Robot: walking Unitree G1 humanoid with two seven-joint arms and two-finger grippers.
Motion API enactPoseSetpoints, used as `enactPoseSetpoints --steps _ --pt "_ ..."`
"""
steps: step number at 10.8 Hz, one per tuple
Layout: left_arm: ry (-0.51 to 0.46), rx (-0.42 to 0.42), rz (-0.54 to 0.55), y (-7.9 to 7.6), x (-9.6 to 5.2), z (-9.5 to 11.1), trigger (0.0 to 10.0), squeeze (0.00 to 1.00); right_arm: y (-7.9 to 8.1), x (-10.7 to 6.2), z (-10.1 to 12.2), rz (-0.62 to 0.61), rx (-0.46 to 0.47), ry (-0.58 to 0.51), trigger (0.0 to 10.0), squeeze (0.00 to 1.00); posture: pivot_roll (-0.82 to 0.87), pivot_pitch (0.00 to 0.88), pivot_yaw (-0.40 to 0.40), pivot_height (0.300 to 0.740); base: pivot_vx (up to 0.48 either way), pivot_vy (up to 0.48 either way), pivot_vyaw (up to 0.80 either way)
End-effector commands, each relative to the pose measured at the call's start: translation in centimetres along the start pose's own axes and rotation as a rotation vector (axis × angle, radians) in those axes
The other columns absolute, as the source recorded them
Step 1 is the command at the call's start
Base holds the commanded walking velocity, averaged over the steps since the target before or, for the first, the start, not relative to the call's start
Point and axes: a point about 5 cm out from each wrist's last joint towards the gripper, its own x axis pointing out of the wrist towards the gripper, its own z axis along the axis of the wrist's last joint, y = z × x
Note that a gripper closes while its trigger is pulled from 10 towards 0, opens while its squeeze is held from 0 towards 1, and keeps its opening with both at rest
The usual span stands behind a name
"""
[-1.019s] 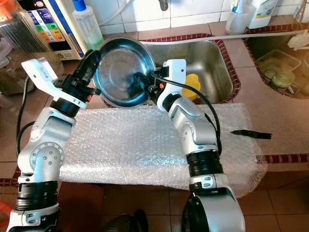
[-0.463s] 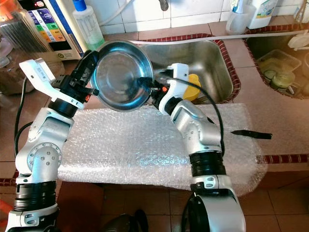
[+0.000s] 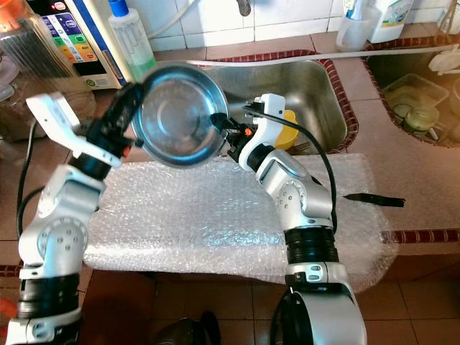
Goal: Kitchen organization
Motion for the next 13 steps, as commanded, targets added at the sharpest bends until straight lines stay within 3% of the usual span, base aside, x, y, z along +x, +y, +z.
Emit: enactPoseSetpoints --steps 1,7,9,10,13 --pt "0.058 -0.003 -0.127 -2.1 0.4 -1.1 10.0 1.0 1.2 0.6 0.1 -0.005 -0.076 0.014 0.0 0.0 -0.14 0.204 0.184 0.74 0.0 0.0 0.0" --pt "0.158 0.083 -0.165 -1.9 -0.3 -2.4 10.0 1.0 0.5 0.5 2.1 -0.141 -0.214 -0.064 0.0 0.0 -0.15 0.207 0.167 0.74 0.0 0.0 0.0" --pt "0.186 0.159 -0.154 -1.3 -0.4 -2.5 10.0 1.0 0.2 0.5 2.4 -0.185 -0.255 -0.086 0.0 0.0 -0.15 0.209 0.171 0.74 0.0 0.0 0.0" --pt "0.176 0.215 -0.12 -0.8 -0.3 -2.4 10.0 1.0 -0.3 0.3 2.7 -0.226 -0.274 -0.107 0.0 0.0 -0.15 0.209 0.175 0.74 0.0 0.0 0.0" --pt "0.224 0.257 -0.103 -0.2 -1.0 -3.6 10.0 1.0 -2.0 -0.5 3.7 -0.347 -0.329 -0.162 0.0 0.0 -0.16 0.202 0.179 0.74 0.0 0.0 0.0"
